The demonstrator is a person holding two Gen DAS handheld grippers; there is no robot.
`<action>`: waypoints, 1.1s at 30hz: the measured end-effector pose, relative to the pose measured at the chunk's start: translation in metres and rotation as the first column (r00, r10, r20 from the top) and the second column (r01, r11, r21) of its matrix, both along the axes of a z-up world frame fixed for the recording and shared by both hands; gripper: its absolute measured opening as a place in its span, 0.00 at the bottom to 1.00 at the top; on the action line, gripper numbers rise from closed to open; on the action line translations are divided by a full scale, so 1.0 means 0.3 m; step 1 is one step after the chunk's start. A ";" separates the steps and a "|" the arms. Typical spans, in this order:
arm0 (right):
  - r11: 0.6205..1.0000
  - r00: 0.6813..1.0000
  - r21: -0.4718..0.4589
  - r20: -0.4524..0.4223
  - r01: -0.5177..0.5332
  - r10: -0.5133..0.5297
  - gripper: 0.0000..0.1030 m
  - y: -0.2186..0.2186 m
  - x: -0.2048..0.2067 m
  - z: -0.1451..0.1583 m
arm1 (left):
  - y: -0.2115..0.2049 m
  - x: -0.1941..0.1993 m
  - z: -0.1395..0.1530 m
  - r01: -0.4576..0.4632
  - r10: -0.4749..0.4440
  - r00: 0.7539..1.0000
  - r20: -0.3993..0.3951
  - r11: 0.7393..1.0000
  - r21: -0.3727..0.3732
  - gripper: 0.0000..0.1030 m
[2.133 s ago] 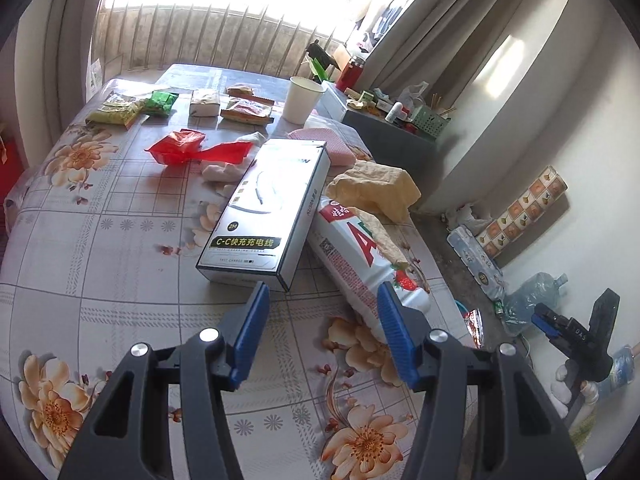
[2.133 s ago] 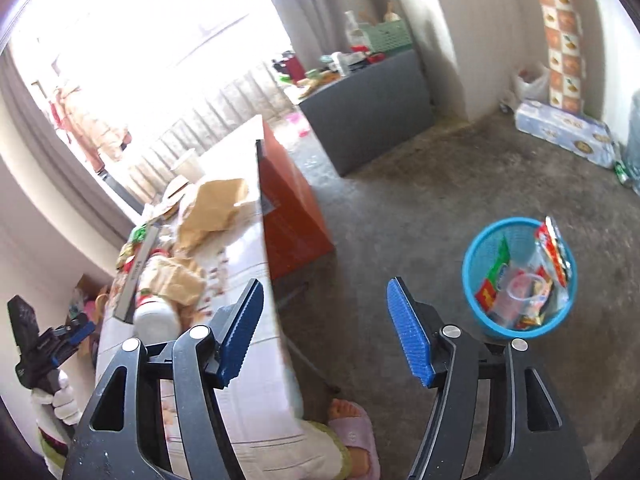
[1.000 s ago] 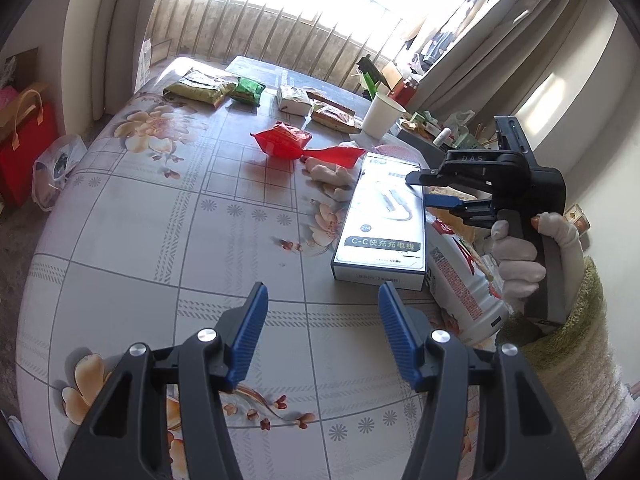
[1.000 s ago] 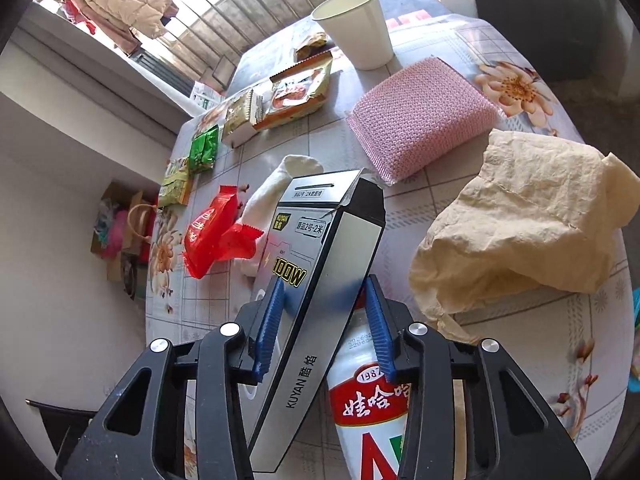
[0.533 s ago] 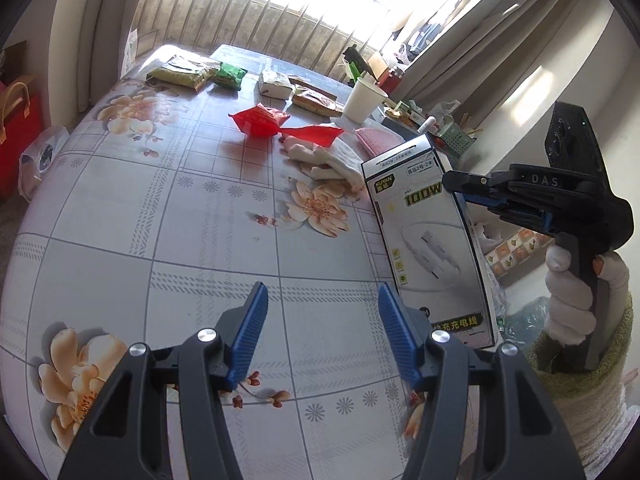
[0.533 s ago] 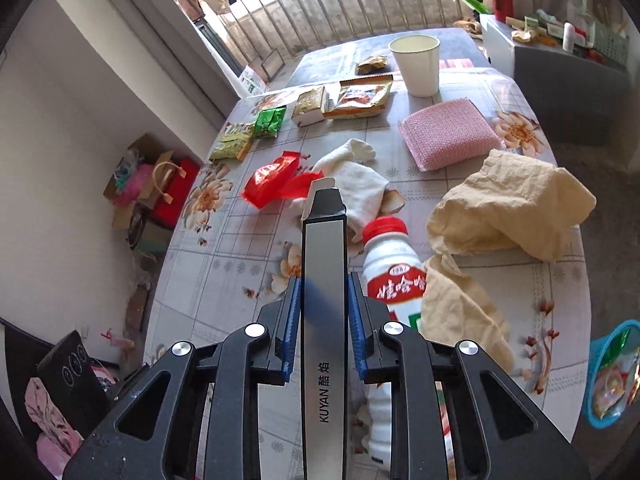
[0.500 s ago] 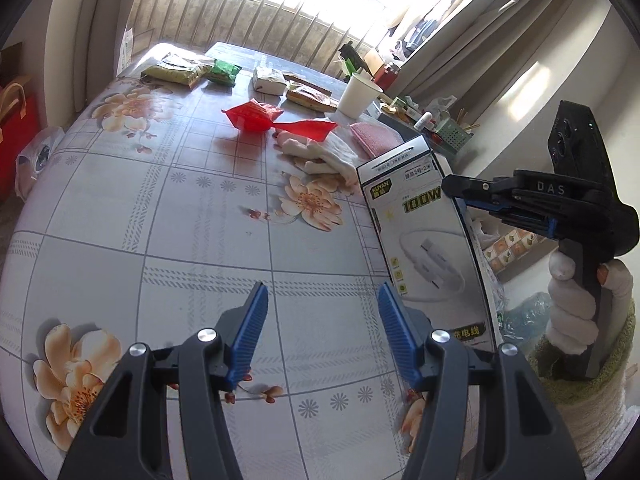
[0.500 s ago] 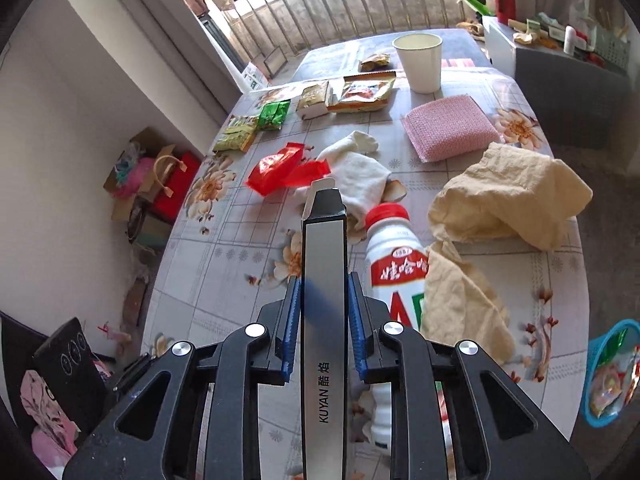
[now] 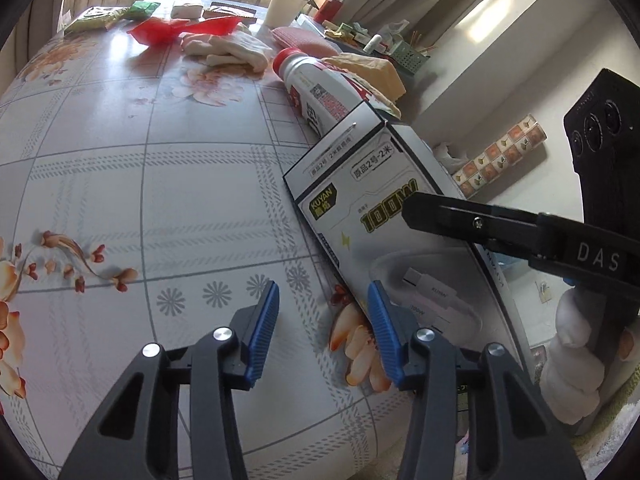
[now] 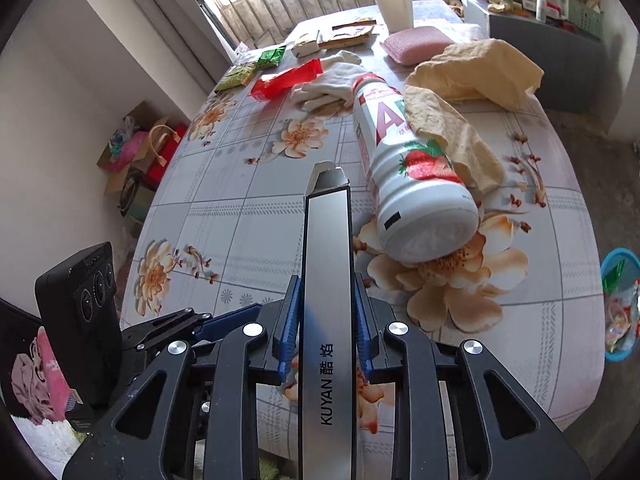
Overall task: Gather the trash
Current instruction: 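Grasp the beige crumpled paper with the left tool while the right tool holds the box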
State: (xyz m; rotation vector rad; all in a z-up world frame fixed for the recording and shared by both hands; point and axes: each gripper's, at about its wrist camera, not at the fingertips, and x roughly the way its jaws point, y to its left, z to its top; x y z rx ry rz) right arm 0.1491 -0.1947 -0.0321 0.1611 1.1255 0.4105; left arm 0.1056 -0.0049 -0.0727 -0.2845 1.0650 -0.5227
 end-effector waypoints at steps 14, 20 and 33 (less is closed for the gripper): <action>0.998 0.998 0.041 0.012 -0.055 0.055 0.22 -0.076 -0.170 -0.017 | 0.109 0.087 0.068 -0.120 0.120 0.992 0.028 0.992 0.023 0.43; 0.992 0.994 0.127 0.108 0.013 -0.027 0.22 -0.241 -0.239 0.078 | 0.064 0.205 0.211 -0.120 0.115 0.983 0.146 0.992 0.029 0.50; 0.924 0.949 0.273 0.093 0.268 -0.303 0.22 -0.541 -0.204 0.028 | -0.330 0.836 0.300 0.067 -0.072 0.997 0.042 0.993 0.098 0.69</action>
